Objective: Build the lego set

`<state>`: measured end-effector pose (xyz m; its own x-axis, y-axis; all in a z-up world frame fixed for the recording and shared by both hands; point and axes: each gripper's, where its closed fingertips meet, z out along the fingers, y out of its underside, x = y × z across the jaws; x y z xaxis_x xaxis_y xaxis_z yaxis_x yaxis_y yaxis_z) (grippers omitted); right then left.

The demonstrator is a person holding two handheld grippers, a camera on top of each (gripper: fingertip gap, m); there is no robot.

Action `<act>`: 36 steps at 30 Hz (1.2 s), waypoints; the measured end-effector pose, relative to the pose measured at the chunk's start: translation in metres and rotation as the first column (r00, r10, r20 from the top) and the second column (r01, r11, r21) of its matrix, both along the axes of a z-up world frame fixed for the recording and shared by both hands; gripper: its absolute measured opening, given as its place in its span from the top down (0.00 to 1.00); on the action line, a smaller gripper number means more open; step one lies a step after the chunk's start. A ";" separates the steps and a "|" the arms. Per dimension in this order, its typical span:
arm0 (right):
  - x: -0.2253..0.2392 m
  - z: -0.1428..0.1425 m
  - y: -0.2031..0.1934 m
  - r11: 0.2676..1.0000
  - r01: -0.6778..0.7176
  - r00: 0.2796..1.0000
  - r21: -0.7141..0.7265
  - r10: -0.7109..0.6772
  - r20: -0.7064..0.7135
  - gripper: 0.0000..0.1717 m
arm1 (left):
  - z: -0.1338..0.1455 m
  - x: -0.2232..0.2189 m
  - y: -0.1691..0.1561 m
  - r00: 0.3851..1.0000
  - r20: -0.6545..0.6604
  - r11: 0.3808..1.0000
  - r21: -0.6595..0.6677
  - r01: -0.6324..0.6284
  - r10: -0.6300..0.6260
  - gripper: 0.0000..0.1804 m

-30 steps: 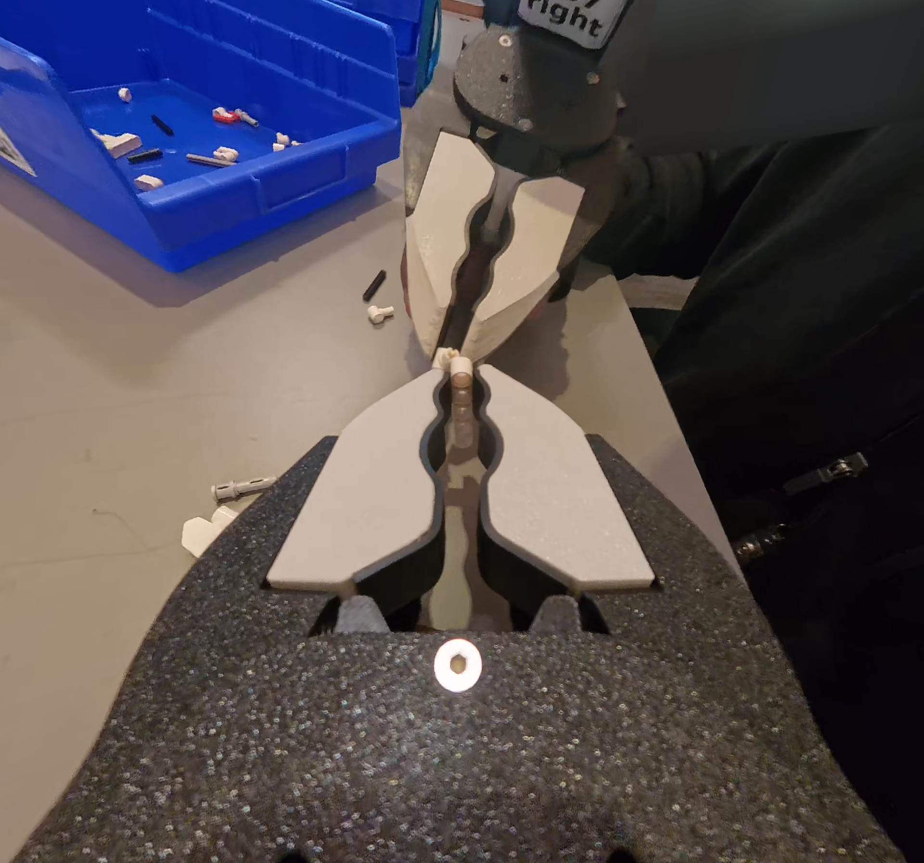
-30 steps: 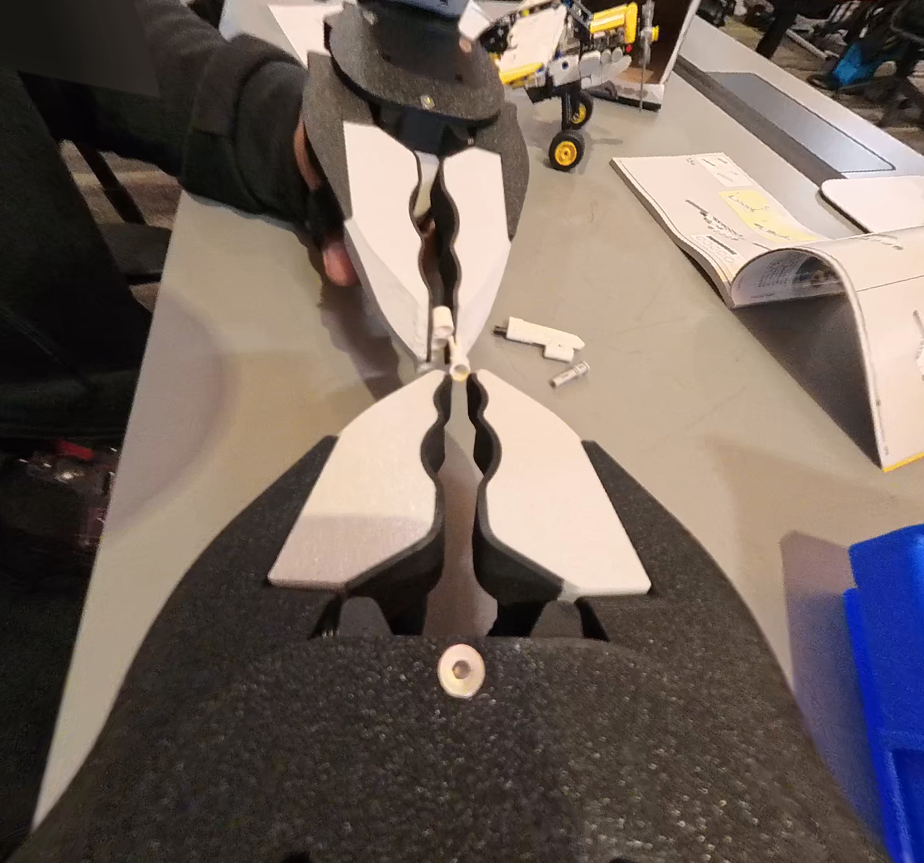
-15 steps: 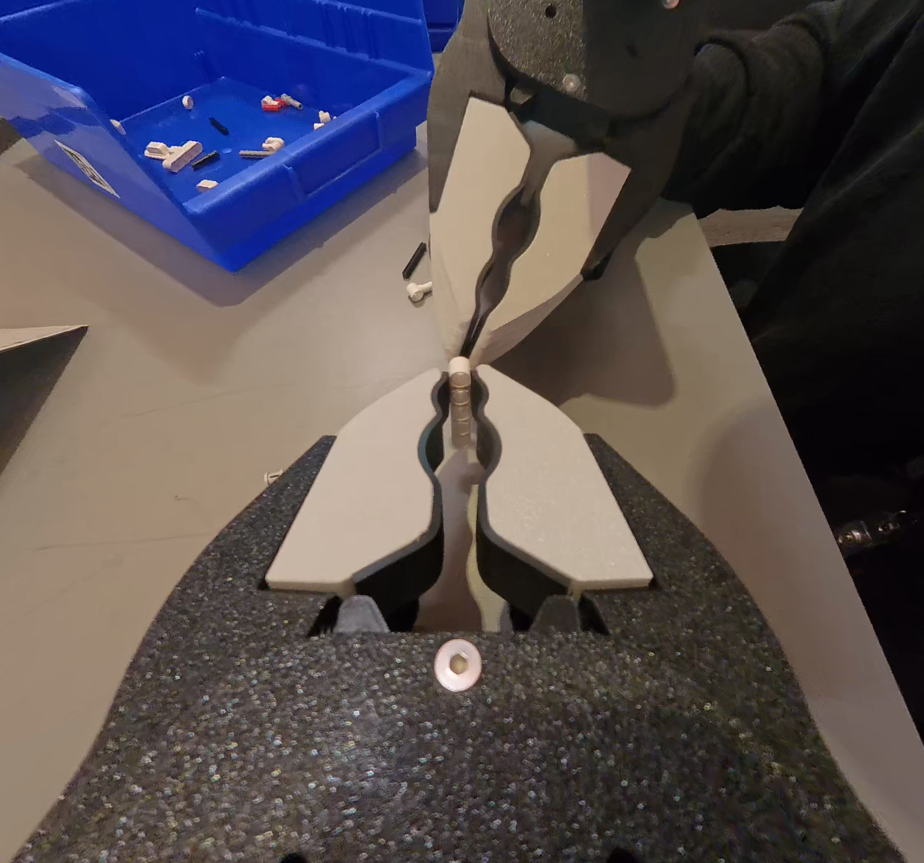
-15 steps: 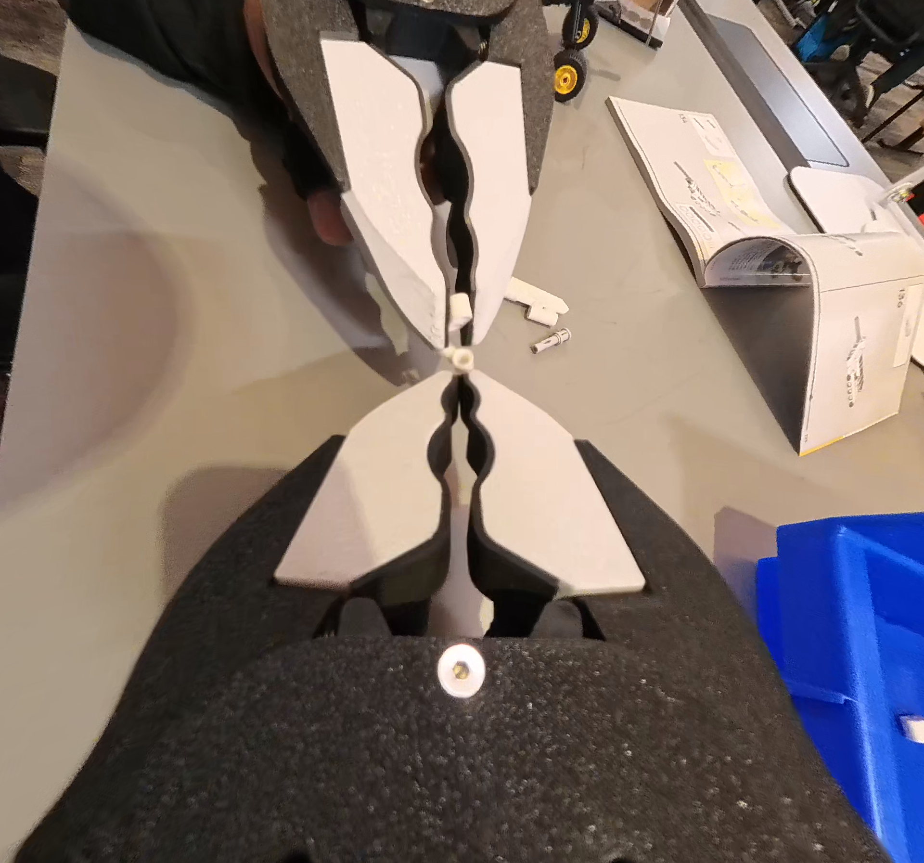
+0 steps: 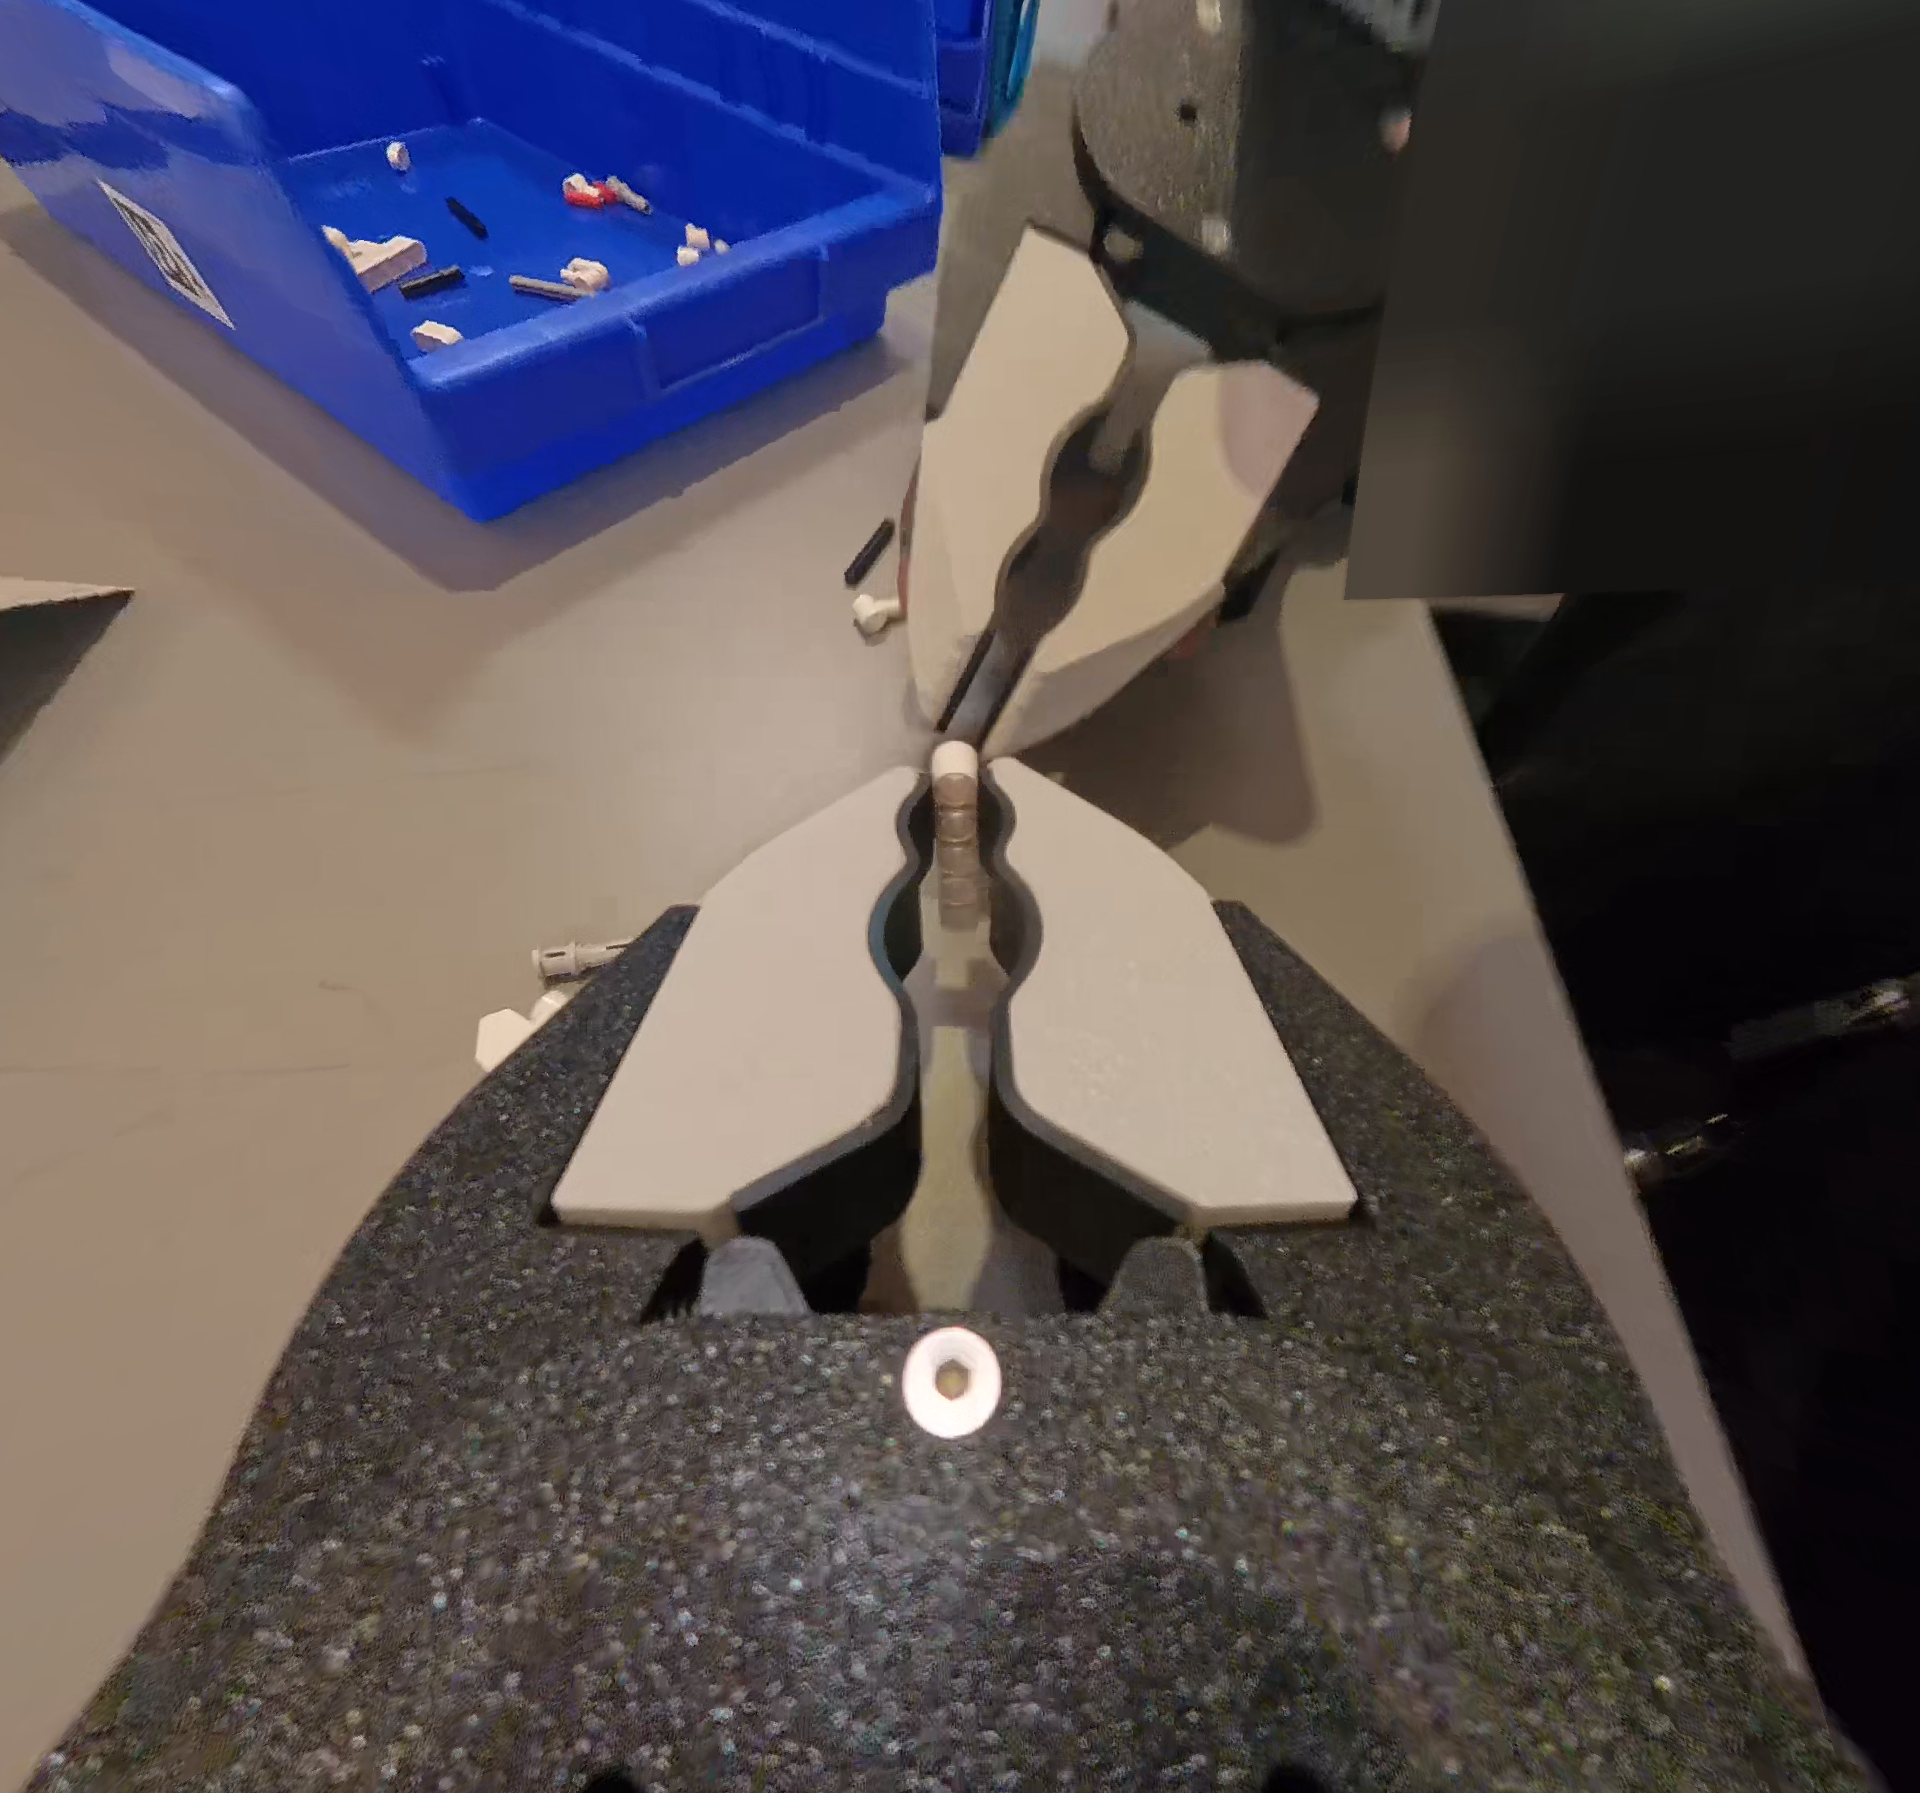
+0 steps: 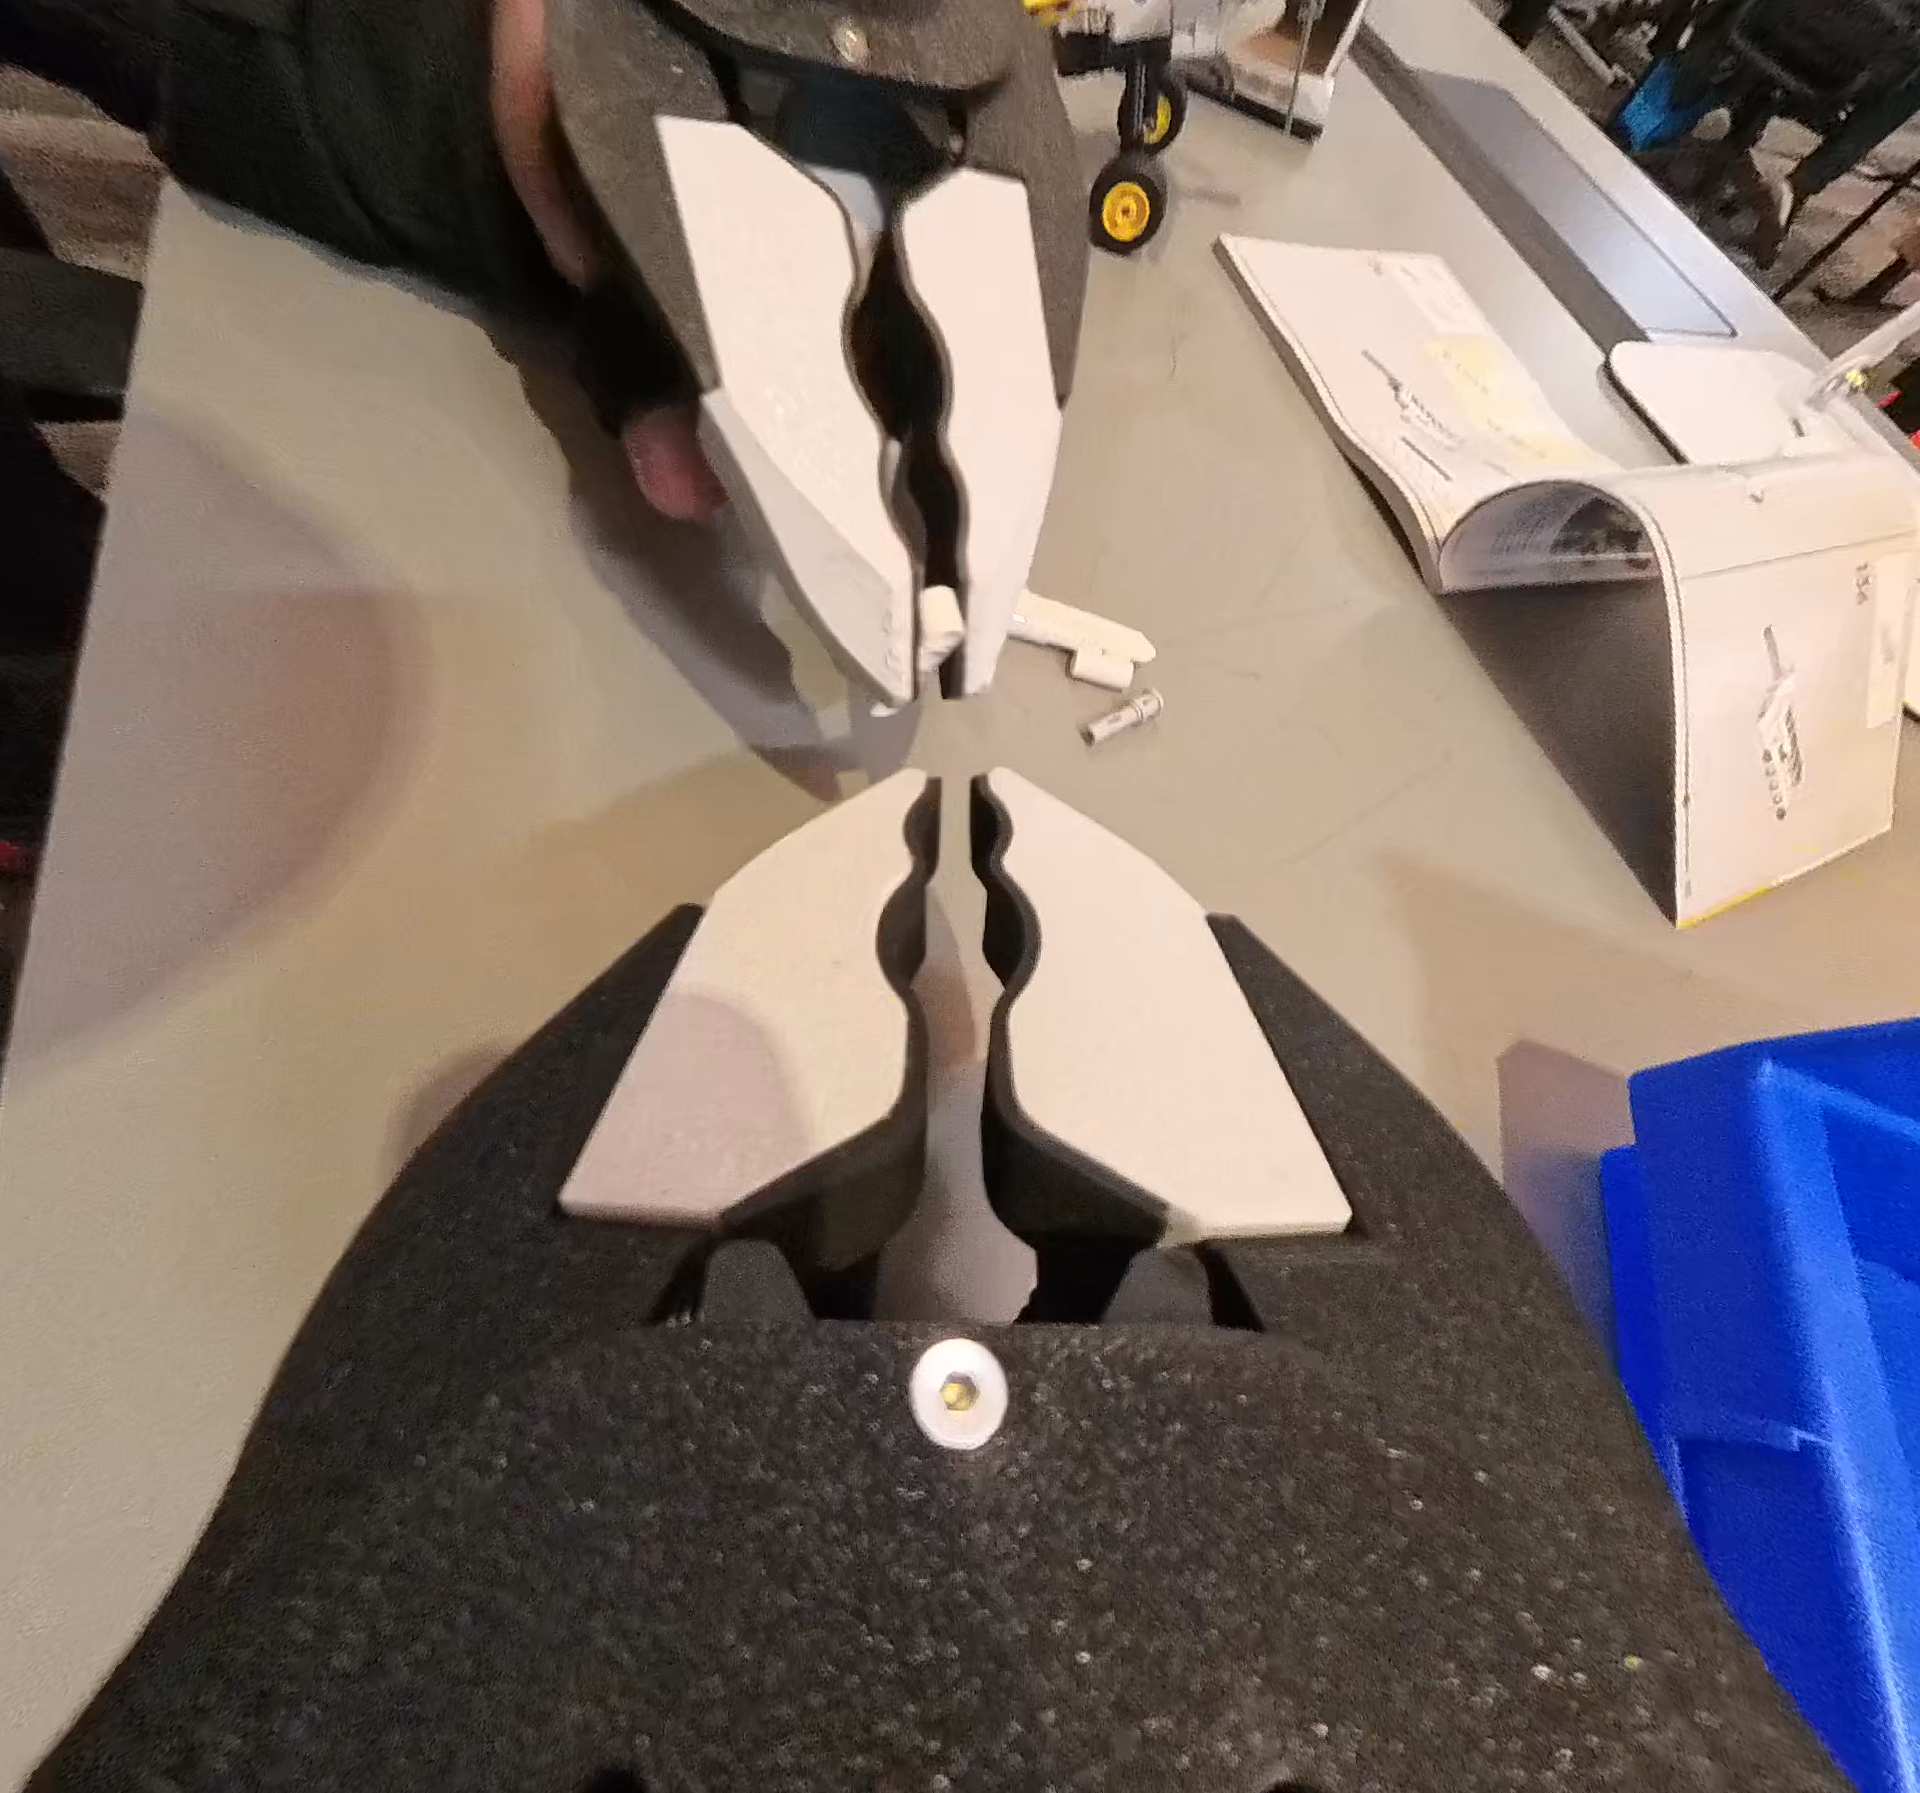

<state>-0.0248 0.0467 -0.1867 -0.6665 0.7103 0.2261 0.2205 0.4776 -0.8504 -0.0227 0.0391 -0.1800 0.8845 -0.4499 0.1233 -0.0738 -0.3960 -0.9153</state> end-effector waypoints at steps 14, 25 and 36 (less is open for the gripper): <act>-0.015 0.034 -0.039 0.872 0.023 0.991 -0.488 0.046 0.129 0.94 | 0.049 -0.005 -0.008 0.866 0.499 0.995 0.099 -0.007 -0.043 0.96; -0.019 0.044 -0.034 0.780 0.075 0.989 -0.622 0.024 0.148 0.96 | 0.052 -0.010 -0.009 0.844 0.535 0.992 0.124 -0.035 -0.037 0.95; -0.009 0.042 -0.028 0.895 -0.059 0.997 -0.442 0.076 0.022 0.87 | 0.051 -0.005 -0.017 0.838 0.534 0.993 0.091 0.077 -0.114 0.96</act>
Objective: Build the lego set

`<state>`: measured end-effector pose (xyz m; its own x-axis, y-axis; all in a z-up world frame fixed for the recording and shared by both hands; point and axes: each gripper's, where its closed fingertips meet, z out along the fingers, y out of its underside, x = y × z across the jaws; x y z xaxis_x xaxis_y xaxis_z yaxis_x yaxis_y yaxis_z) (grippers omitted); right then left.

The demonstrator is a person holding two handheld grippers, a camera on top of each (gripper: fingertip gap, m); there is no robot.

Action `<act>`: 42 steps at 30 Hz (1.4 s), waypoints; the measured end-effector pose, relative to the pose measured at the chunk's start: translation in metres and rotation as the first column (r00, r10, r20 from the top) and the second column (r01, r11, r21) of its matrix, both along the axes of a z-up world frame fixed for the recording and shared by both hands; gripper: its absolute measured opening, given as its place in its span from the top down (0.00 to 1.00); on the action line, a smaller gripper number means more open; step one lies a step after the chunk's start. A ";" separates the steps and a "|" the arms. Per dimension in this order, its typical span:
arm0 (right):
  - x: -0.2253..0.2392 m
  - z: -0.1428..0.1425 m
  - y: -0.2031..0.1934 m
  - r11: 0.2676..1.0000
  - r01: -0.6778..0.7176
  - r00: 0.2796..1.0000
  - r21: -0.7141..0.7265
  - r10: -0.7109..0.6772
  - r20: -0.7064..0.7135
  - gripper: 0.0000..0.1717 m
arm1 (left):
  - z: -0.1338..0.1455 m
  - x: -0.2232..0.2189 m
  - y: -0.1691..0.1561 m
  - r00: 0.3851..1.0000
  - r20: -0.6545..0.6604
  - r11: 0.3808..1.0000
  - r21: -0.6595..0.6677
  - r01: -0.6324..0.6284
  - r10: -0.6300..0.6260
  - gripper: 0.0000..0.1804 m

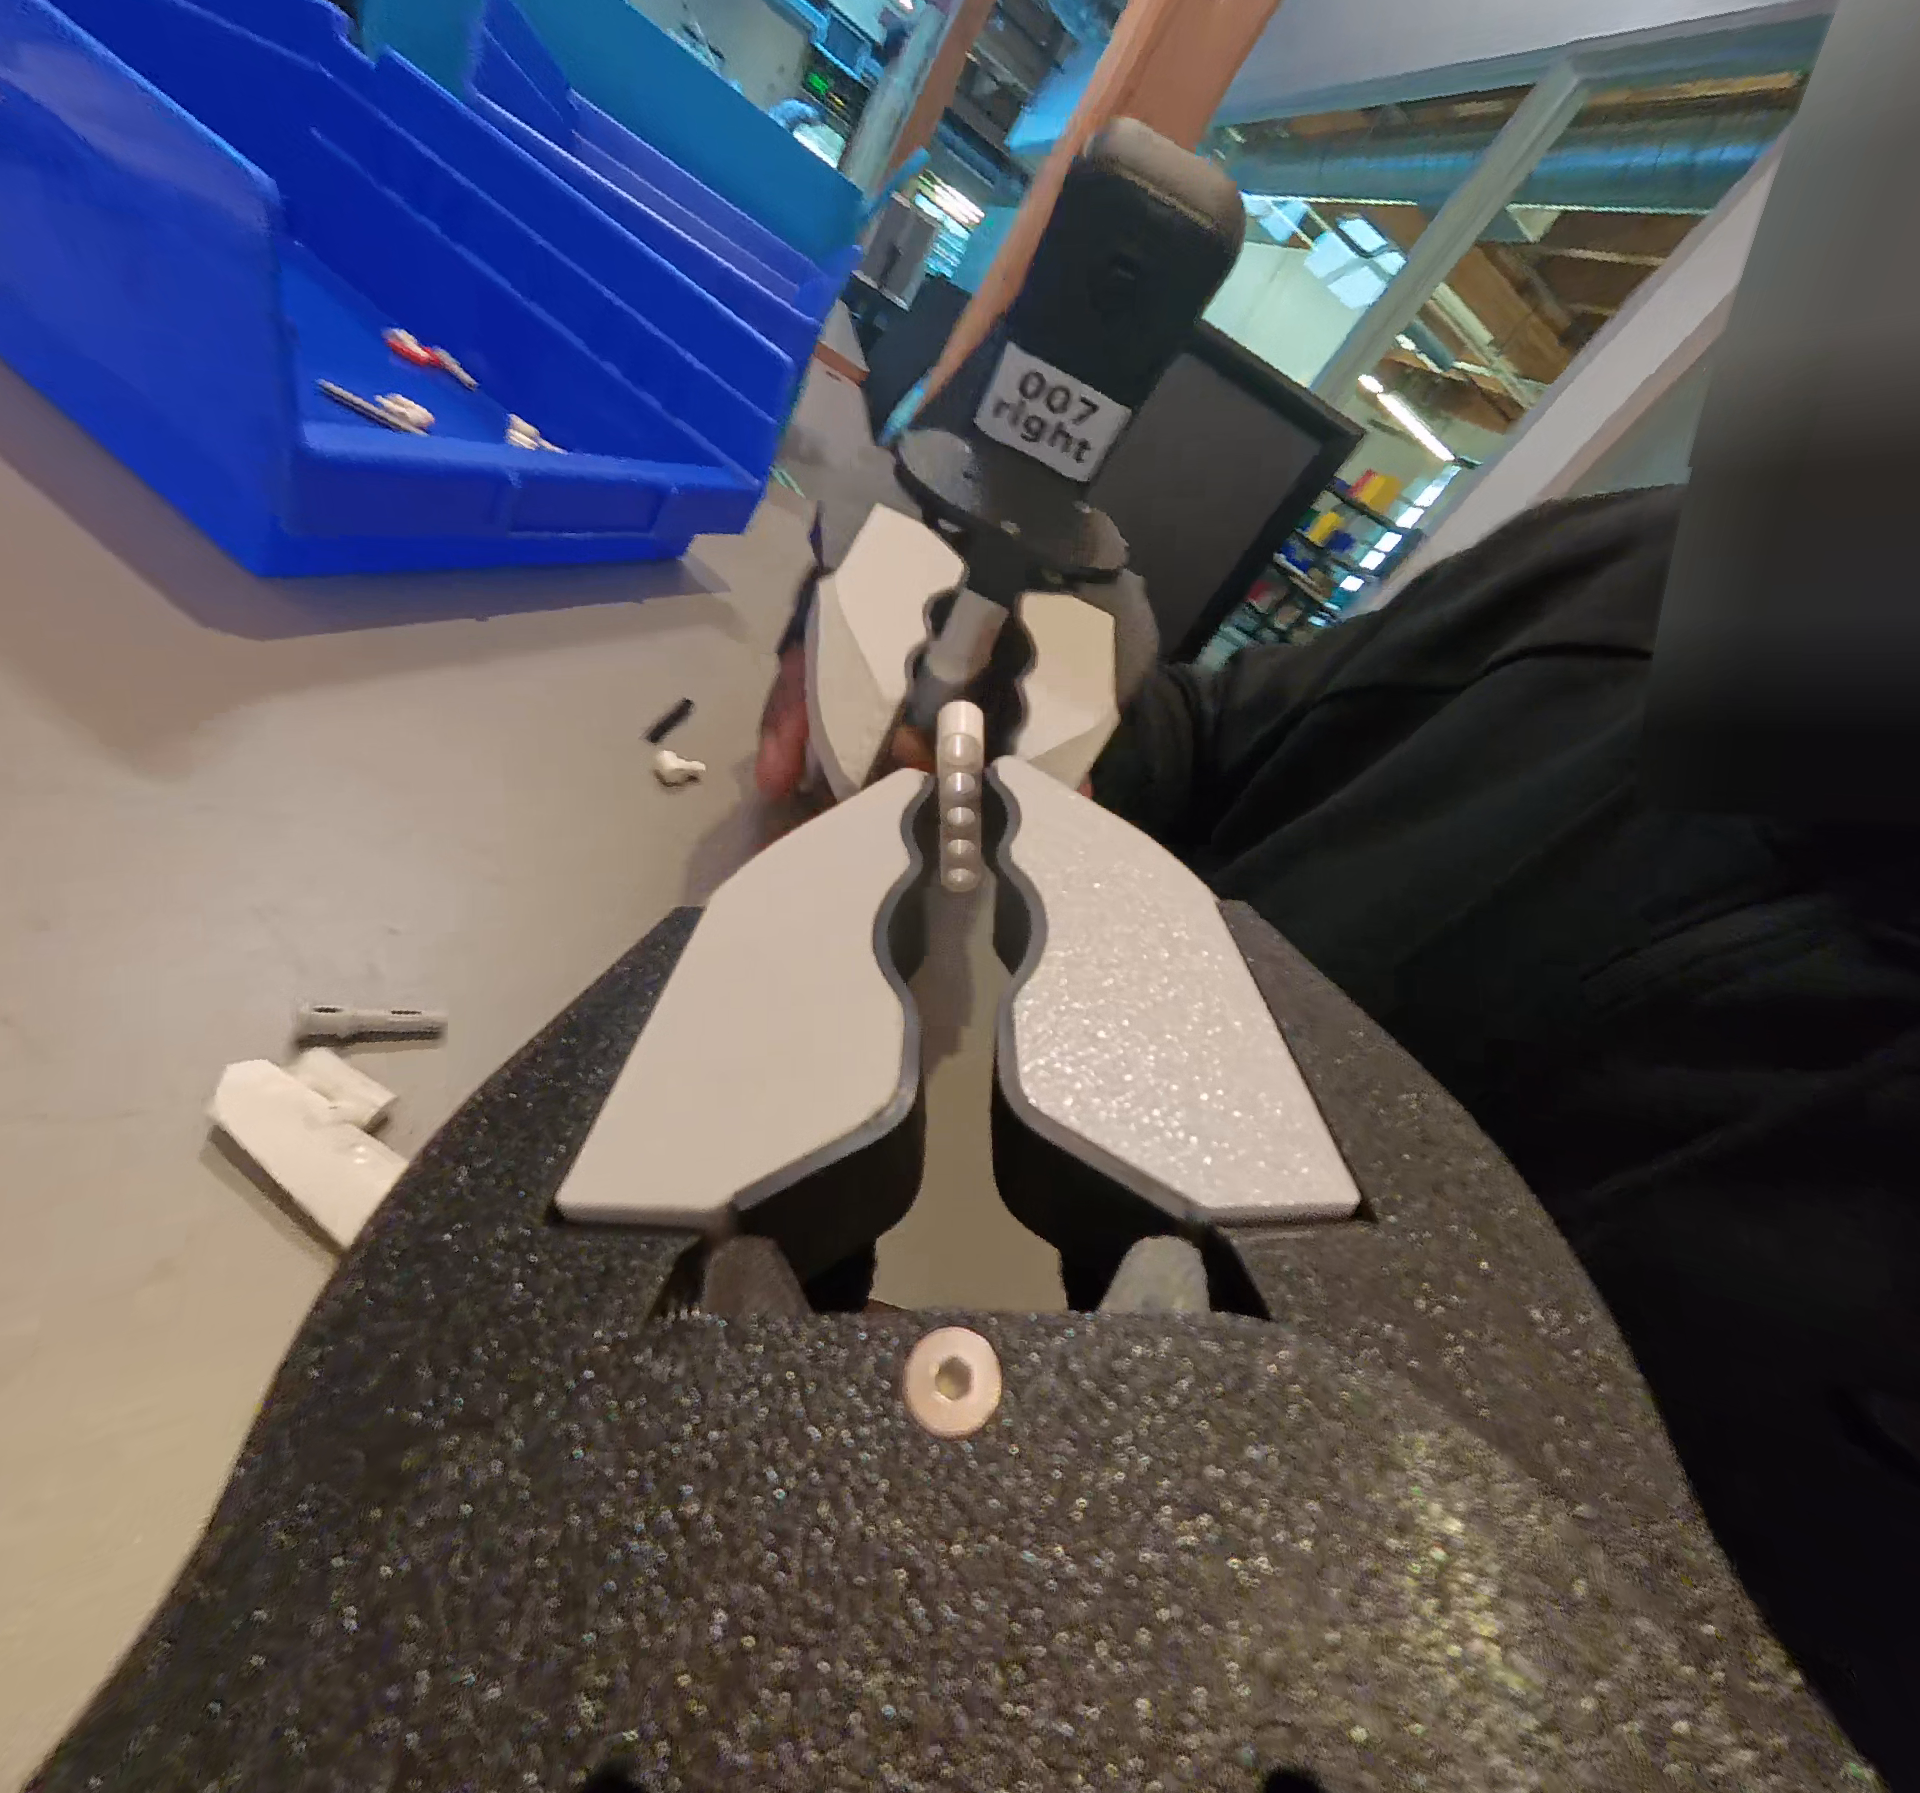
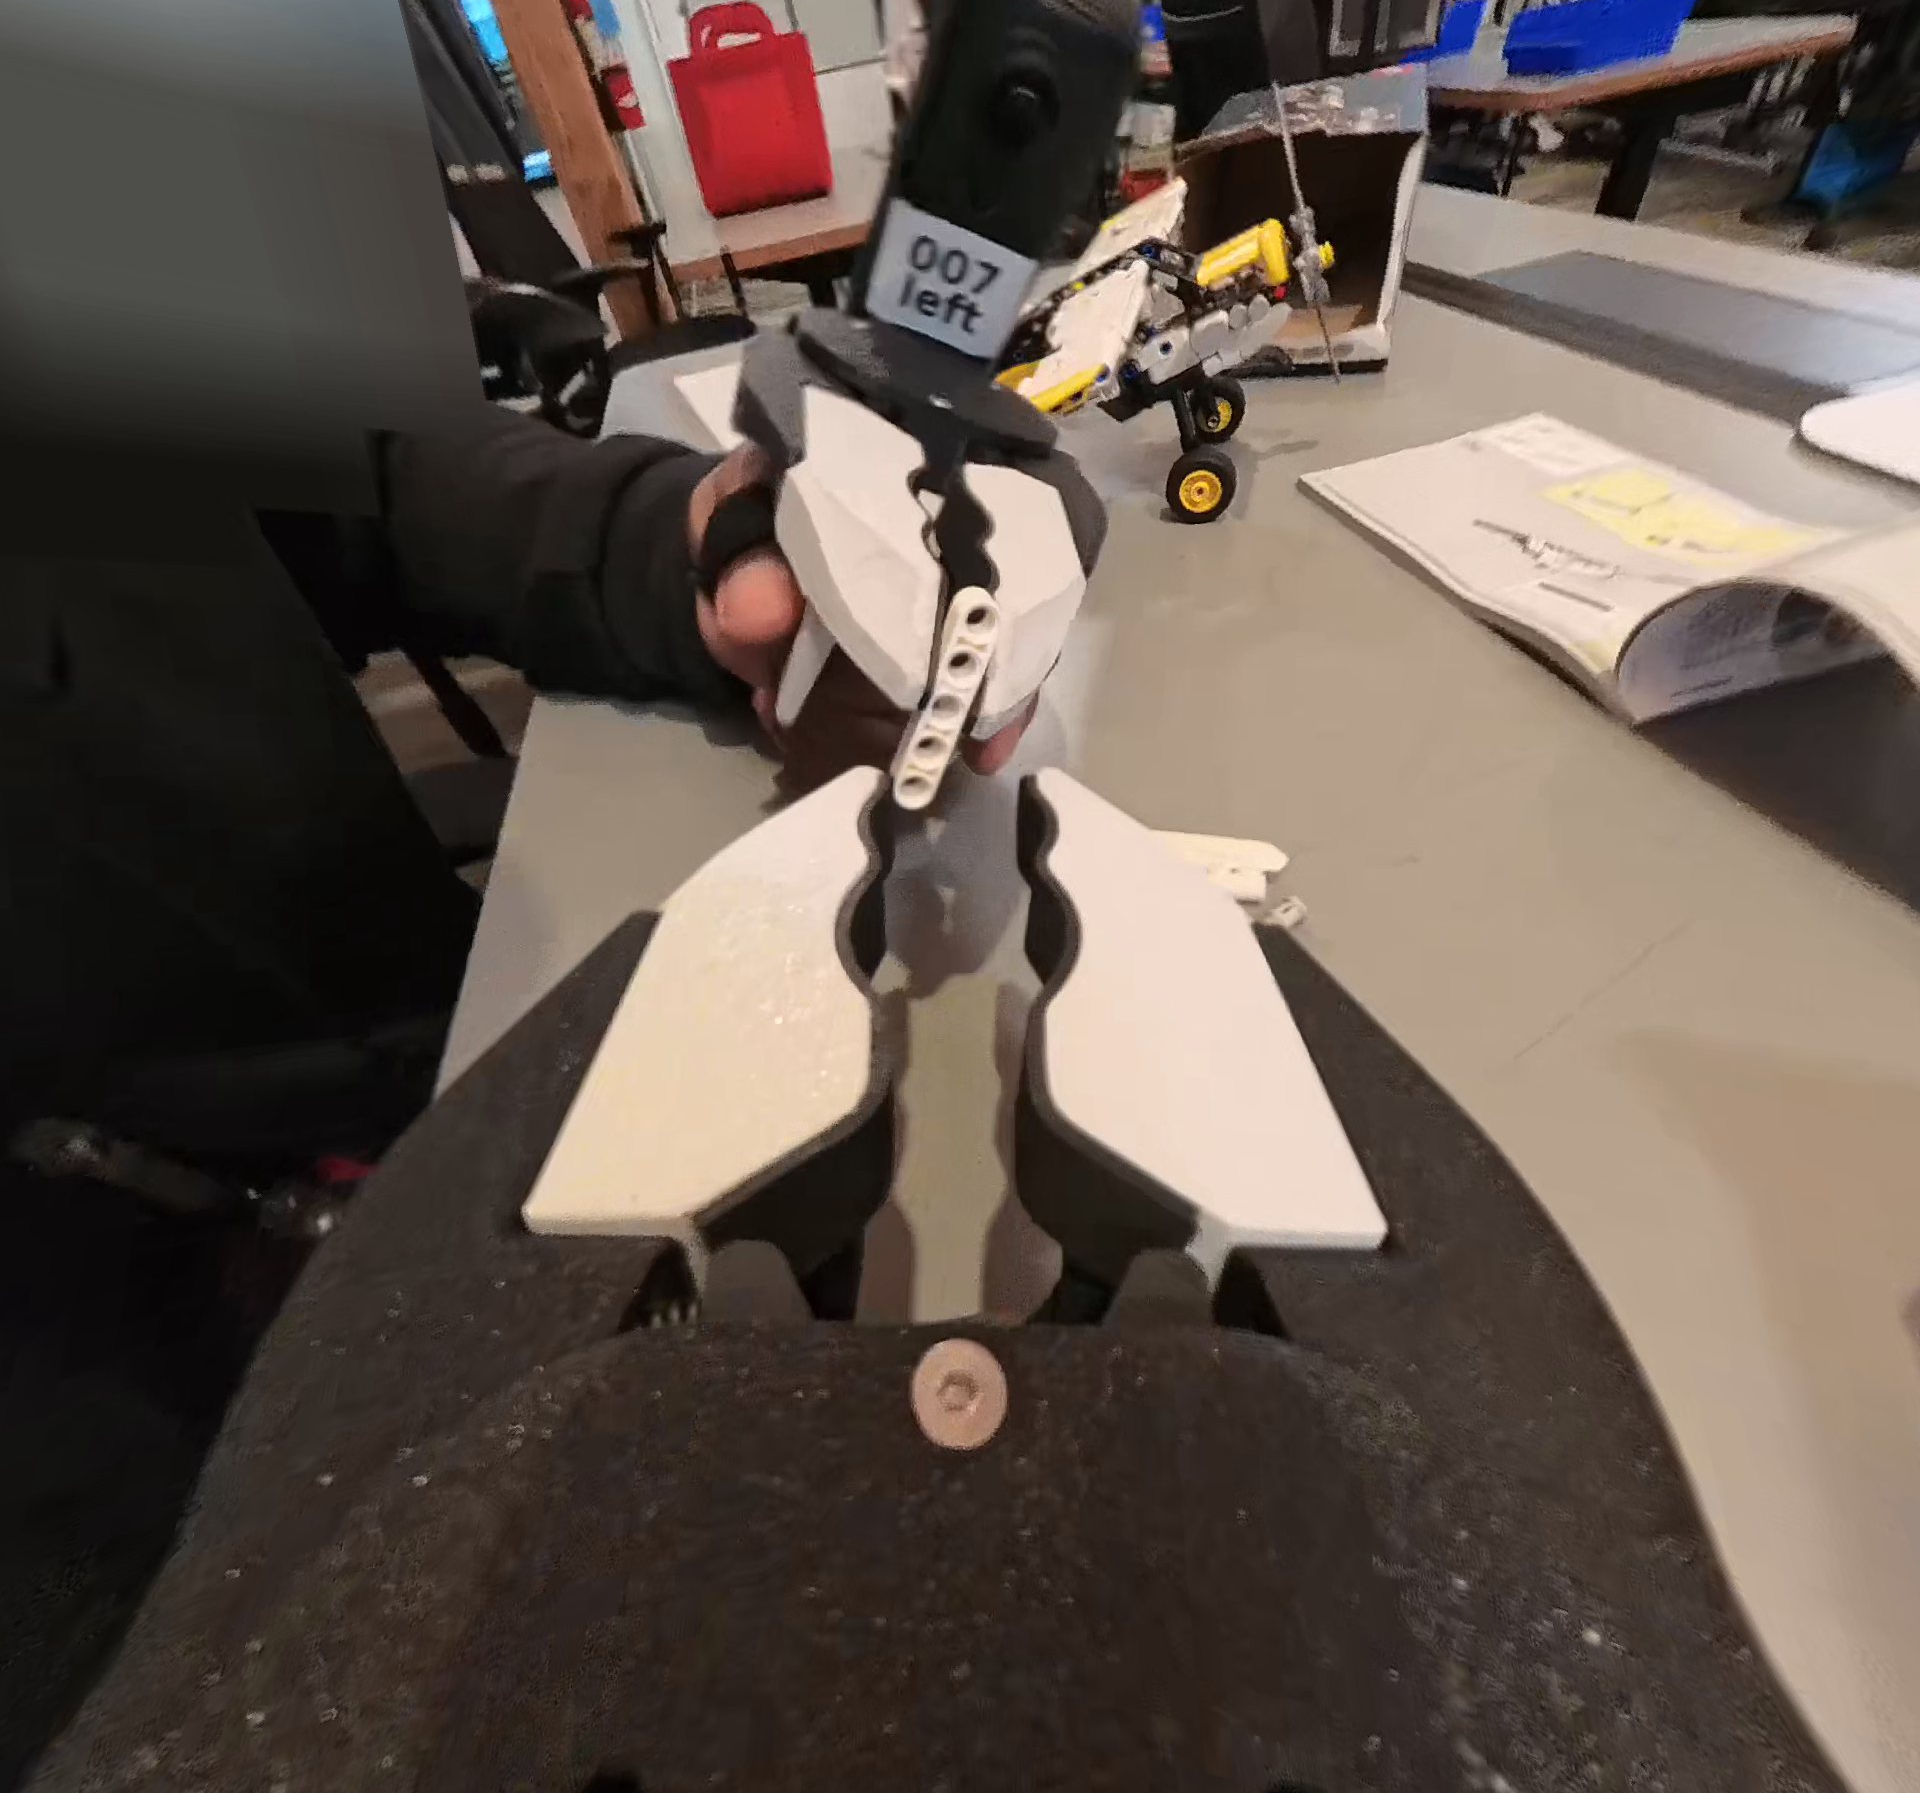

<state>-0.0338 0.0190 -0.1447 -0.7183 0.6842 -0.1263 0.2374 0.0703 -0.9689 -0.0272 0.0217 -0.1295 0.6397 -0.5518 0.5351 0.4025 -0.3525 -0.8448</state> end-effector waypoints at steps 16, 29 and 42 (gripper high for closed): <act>0.032 0.010 -0.029 0.861 -0.481 0.857 0.166 0.502 -0.119 0.90 | -0.016 0.044 -0.038 0.912 0.050 0.900 -0.144 0.411 -0.408 0.96; 0.046 0.005 -0.045 0.810 -0.584 0.801 0.062 0.587 -0.120 0.94 | -0.019 0.056 -0.046 0.874 0.073 0.858 -0.167 0.485 -0.480 0.96; 0.024 0.004 -0.025 0.909 -0.409 0.912 -0.078 0.407 -0.042 0.95 | -0.019 0.033 -0.026 0.951 0.054 0.938 -0.160 0.309 -0.304 0.94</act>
